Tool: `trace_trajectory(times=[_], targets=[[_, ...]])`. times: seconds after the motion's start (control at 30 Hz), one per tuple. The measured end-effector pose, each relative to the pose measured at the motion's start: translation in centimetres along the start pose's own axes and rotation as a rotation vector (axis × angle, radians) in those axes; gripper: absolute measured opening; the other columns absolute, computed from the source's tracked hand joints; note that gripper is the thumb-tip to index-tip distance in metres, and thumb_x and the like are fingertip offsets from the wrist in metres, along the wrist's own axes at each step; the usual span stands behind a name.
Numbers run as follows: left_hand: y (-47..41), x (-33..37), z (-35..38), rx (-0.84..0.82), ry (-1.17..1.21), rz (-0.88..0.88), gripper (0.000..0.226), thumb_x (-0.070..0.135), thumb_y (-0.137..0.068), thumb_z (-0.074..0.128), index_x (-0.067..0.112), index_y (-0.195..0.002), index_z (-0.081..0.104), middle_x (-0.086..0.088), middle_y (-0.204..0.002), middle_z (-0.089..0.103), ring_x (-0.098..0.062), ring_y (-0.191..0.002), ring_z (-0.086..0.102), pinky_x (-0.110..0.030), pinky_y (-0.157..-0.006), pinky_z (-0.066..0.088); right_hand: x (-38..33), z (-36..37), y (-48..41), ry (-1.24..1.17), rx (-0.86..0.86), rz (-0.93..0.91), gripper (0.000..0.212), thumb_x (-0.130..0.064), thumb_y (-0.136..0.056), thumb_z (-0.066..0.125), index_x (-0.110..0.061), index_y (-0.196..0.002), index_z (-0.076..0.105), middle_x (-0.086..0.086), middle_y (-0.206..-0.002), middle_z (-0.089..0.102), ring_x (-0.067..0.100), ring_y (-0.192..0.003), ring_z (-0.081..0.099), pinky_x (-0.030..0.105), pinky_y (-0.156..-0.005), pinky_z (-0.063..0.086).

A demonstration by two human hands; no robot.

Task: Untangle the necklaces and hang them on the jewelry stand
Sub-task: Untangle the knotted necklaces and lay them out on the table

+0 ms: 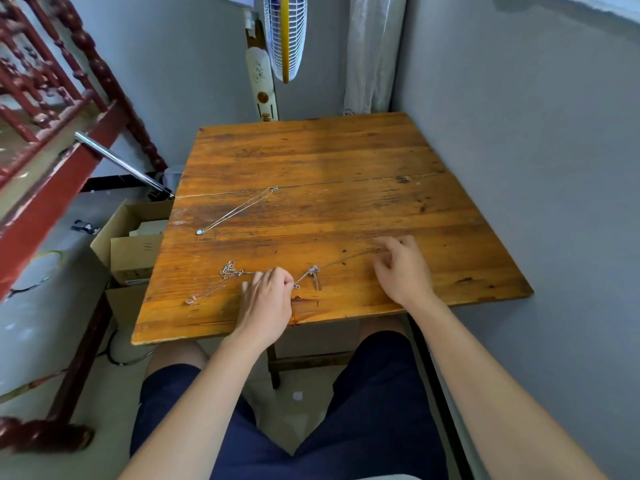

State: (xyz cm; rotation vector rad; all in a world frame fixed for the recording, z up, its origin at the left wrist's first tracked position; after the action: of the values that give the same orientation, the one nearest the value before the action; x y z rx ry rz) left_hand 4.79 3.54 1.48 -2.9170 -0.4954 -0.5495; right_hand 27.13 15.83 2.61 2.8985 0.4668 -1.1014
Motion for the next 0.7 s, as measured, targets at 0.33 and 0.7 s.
trace_trajectory(times=[0.33, 0.7], targets=[[0.4, 0.3, -0.4, 0.036, 0.096, 0.098, 0.02, 0.025, -0.1, 0.047, 0.024, -0.113, 0.063, 0.01, -0.106, 0.065, -0.017, -0.105, 0.052, -0.038, -0.089, 0.036, -6.7, 6.1, 0.5, 0.078, -0.217, -0.287, 0.033, -0.051, -0.087, 0.069, -0.037, -0.117, 0.07, -0.009, -0.095, 0.053, 0.012, -0.081, 0.059, 0.035, -0.07, 0.056], [-3.0, 2.2, -1.1, -0.011, 0.112, 0.245, 0.029, 0.044, -0.093, 0.059, 0.031, -0.116, 0.071, 0.016, -0.063, 0.046, -0.012, -0.076, 0.047, -0.035, -0.071, 0.04, -5.4, 6.1, 0.9, -0.047, -0.131, -0.32, 0.015, -0.034, -0.086, 0.076, -0.035, -0.101, 0.076, -0.009, -0.087, 0.05, 0.007, -0.075, 0.052, 0.027, -0.067, 0.05]])
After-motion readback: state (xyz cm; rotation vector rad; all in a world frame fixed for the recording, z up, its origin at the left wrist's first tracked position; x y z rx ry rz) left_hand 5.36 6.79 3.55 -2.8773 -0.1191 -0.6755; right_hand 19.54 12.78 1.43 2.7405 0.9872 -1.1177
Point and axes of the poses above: each hand's wrist, its own y-axis away from the middle knuckle, its own z-axis out of the palm, x = y × z, the point moved 9 cm from there along -y, towards the middle knuckle
